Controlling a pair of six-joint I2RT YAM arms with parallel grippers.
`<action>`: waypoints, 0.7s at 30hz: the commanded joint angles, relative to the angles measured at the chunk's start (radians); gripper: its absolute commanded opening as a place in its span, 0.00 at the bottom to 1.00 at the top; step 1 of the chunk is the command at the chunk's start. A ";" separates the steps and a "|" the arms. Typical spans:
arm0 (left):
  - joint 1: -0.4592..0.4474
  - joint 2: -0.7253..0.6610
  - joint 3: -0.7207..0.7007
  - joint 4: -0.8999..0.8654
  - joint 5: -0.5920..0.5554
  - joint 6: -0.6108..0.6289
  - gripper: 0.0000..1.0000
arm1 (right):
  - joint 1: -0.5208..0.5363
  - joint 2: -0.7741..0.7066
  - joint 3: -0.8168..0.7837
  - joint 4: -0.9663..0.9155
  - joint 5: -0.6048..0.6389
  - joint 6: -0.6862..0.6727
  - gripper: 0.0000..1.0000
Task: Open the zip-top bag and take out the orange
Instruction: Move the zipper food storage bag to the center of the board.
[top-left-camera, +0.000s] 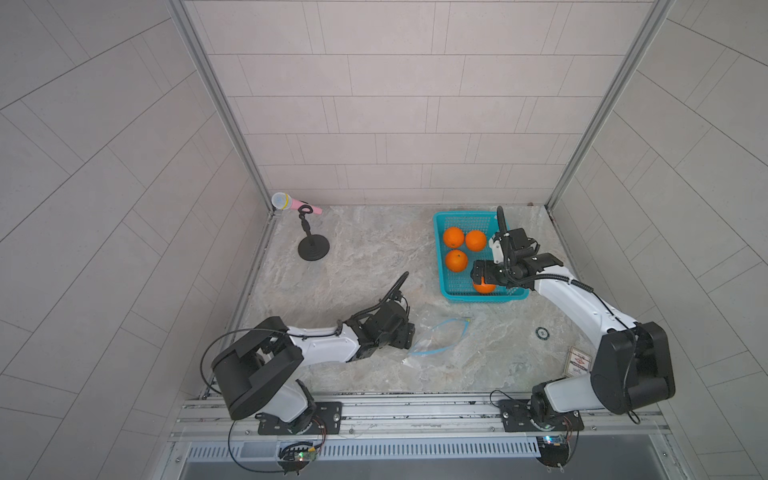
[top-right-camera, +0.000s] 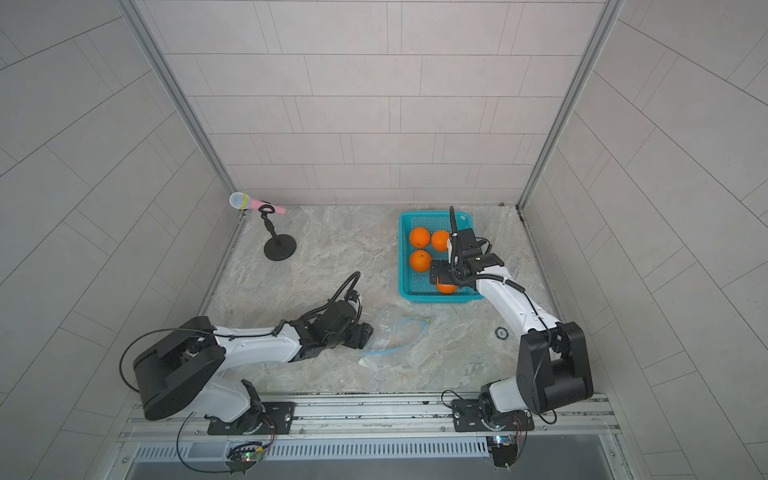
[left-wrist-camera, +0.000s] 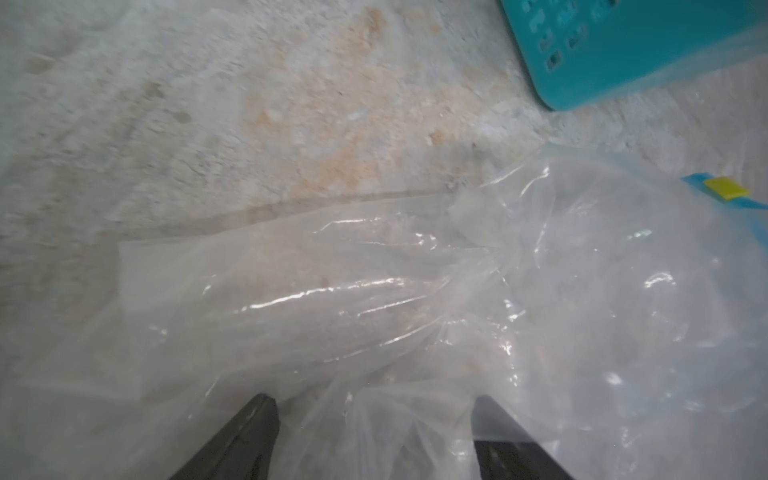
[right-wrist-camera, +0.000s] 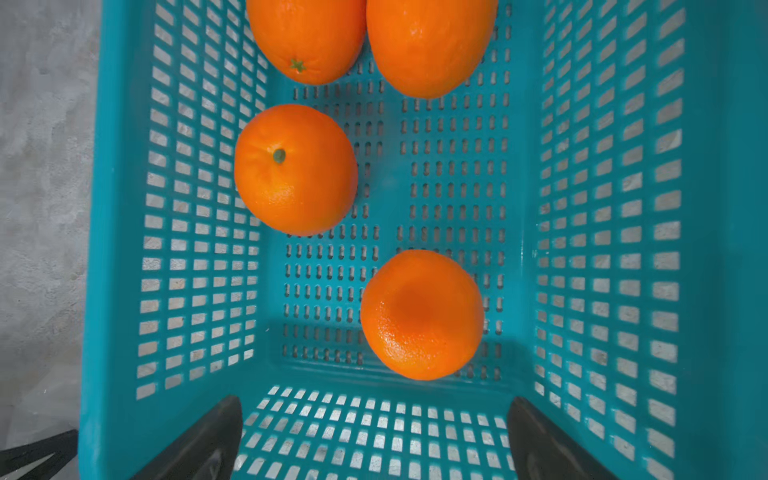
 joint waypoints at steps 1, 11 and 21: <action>0.081 -0.052 -0.051 -0.037 -0.078 -0.012 0.80 | 0.002 -0.043 -0.014 0.023 -0.017 0.007 1.00; 0.246 -0.118 0.052 -0.153 -0.009 0.085 0.84 | 0.002 -0.111 -0.028 0.042 -0.043 0.007 1.00; 0.273 -0.419 0.136 -0.117 -0.572 0.399 1.00 | -0.005 -0.349 -0.210 0.401 0.014 -0.019 1.00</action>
